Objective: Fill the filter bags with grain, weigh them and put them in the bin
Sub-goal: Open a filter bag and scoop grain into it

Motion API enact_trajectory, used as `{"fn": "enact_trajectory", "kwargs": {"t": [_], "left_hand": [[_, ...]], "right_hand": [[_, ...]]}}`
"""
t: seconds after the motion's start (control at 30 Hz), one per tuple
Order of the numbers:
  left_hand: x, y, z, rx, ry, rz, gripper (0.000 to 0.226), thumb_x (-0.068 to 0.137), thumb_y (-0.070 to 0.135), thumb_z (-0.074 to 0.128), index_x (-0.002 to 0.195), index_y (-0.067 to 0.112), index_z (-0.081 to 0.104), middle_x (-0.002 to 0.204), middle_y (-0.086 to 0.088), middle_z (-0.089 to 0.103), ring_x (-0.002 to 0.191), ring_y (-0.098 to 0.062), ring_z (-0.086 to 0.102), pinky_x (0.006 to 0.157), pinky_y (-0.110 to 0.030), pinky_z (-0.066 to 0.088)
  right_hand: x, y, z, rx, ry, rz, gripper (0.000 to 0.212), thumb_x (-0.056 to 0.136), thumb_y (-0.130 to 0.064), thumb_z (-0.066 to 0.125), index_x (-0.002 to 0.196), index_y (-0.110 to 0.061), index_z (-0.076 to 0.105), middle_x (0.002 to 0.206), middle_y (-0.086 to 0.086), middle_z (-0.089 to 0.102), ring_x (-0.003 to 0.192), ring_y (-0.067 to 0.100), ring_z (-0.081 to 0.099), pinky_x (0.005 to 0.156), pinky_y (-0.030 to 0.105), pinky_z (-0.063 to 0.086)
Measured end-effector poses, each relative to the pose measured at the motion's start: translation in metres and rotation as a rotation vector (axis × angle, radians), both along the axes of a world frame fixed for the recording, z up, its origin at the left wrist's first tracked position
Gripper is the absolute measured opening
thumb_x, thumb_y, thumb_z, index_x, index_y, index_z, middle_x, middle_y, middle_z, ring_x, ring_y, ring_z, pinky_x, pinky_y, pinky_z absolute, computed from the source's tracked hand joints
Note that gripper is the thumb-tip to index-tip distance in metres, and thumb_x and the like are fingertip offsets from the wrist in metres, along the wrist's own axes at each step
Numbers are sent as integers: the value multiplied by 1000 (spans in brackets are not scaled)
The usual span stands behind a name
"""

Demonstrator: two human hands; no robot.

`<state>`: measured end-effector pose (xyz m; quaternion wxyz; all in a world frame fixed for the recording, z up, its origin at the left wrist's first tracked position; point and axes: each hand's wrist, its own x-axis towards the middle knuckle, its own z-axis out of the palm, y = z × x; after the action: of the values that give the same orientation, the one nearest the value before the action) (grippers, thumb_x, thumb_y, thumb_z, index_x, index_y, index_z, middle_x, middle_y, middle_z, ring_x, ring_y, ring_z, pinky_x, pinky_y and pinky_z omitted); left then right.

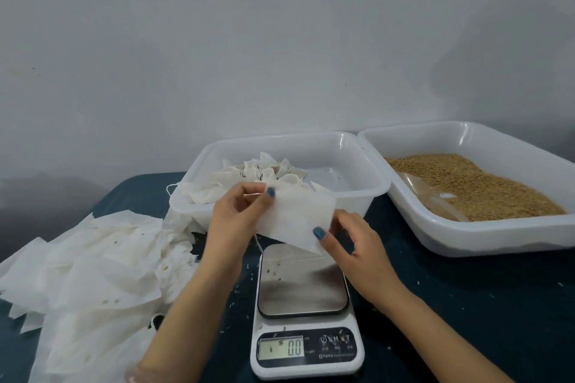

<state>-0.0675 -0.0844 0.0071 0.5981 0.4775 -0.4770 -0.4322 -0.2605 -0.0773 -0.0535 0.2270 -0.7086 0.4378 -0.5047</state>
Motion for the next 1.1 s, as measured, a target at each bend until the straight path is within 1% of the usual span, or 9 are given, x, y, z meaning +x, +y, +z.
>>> {"fn": "enact_trajectory", "kwargs": {"t": [0.1,0.27,0.43,0.53,0.63,0.77,0.87,1.0,1.1], "left_hand": [[-16,0,-4,-63,-82,-7,10,87,28,74,93,22,70,85,3,72,76,-10,64,54,-19,52],[-26,8,-23,-15,-116,-183,23,85,16,74,106,11,65,92,-4,75,82,-16,73,64,-21,56],[-21,10,-33,-120,-208,-68,7,90,18,71,90,13,66,76,-1,70,72,-14,68,66,-24,56],[-17,14,-33,-319,-461,161,13,89,23,70,85,29,60,77,11,65,70,-7,62,63,-13,47],[-20,18,-34,-572,-754,224,19,83,10,73,90,23,61,84,13,60,76,-8,58,67,-14,46],[-22,18,-39,-748,-1023,187,24,73,-4,77,92,9,69,90,-2,62,77,-20,62,64,-37,55],[-21,17,-40,-814,-1093,200,23,72,-6,77,89,7,71,86,-6,62,73,-25,62,57,-39,54],[-17,16,-39,-848,-1133,226,23,71,-8,78,87,7,72,83,-6,62,70,-24,61,52,-39,52],[-16,16,-38,-886,-1158,251,24,68,-8,80,85,8,73,81,-6,61,68,-24,59,51,-36,50]], "right_hand": [[1,-1,2,72,-203,7,30,88,-59,60,105,-34,67,92,-9,70,80,7,62,71,22,52],[-5,-7,2,175,-451,6,24,83,-41,63,103,-29,68,98,-11,74,91,6,70,71,19,55],[-4,-9,-2,227,-359,-35,20,86,-35,68,104,-32,60,99,-14,71,90,1,67,72,16,52],[-5,-8,-2,148,-278,-227,33,82,-48,71,100,-31,49,91,-11,59,75,2,58,69,17,50],[-6,-3,5,156,-318,-11,37,82,-59,64,93,-24,59,82,-11,61,72,3,56,69,18,48],[2,0,7,230,-329,176,24,91,-37,62,99,-15,66,88,-3,69,68,7,60,66,19,49],[0,0,6,235,-348,151,10,94,-18,61,99,-13,69,87,1,72,64,10,61,61,19,48],[-3,0,10,337,-470,162,35,90,-40,52,96,-12,72,86,1,75,60,8,61,54,18,44],[-3,-1,10,331,-452,137,21,88,-31,62,92,-13,74,80,-2,75,58,8,61,53,16,45]]}}
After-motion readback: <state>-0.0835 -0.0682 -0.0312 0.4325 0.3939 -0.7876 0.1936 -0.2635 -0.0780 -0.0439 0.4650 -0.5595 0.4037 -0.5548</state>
